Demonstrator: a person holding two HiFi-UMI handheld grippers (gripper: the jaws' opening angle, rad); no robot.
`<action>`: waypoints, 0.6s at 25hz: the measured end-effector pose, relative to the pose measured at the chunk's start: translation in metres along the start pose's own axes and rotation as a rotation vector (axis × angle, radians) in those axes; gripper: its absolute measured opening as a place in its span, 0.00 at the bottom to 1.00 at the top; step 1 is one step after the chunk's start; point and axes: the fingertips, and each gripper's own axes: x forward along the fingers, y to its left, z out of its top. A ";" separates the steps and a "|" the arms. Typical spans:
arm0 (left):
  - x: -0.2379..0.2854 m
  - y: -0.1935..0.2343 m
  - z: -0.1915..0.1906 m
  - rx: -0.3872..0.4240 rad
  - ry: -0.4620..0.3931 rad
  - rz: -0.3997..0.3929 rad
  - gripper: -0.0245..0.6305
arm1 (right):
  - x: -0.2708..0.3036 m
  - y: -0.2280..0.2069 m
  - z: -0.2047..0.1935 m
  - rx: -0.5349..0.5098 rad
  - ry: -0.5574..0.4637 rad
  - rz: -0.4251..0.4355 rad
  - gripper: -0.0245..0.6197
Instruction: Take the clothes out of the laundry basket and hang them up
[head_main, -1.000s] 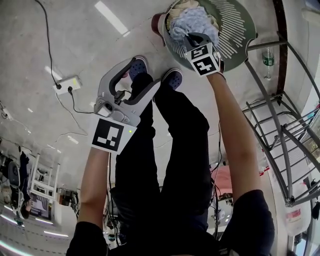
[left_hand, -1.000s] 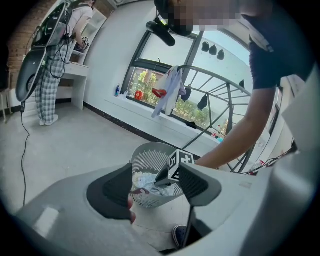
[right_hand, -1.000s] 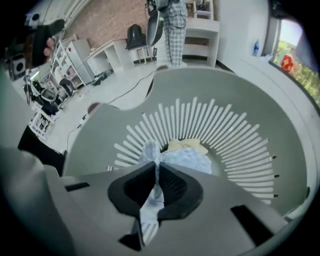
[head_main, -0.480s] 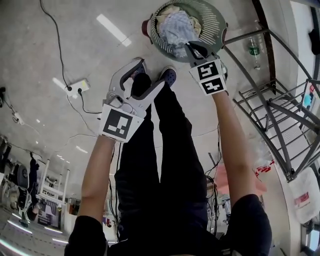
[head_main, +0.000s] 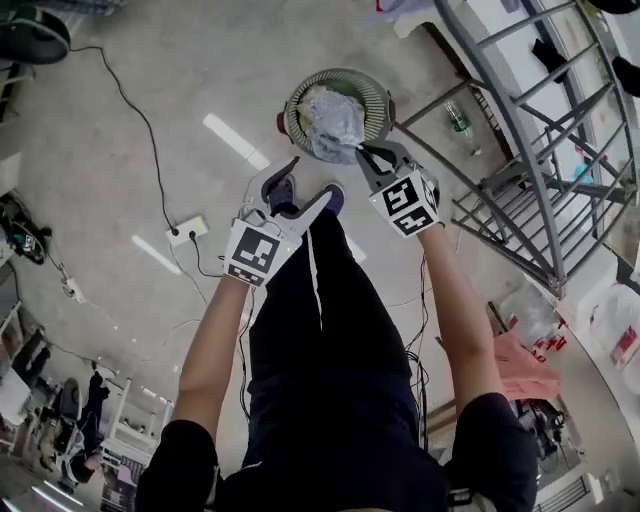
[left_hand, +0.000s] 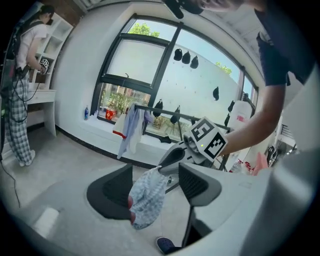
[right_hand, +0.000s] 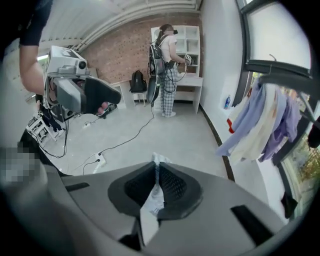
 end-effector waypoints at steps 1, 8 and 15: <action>-0.005 -0.004 0.014 0.001 -0.004 -0.013 0.46 | -0.015 0.003 0.012 -0.005 -0.009 0.001 0.07; -0.038 -0.032 0.096 0.122 0.000 -0.092 0.46 | -0.122 0.030 0.115 -0.083 -0.115 0.000 0.07; -0.061 -0.074 0.131 0.209 0.033 -0.123 0.46 | -0.201 0.053 0.173 -0.165 -0.174 -0.011 0.07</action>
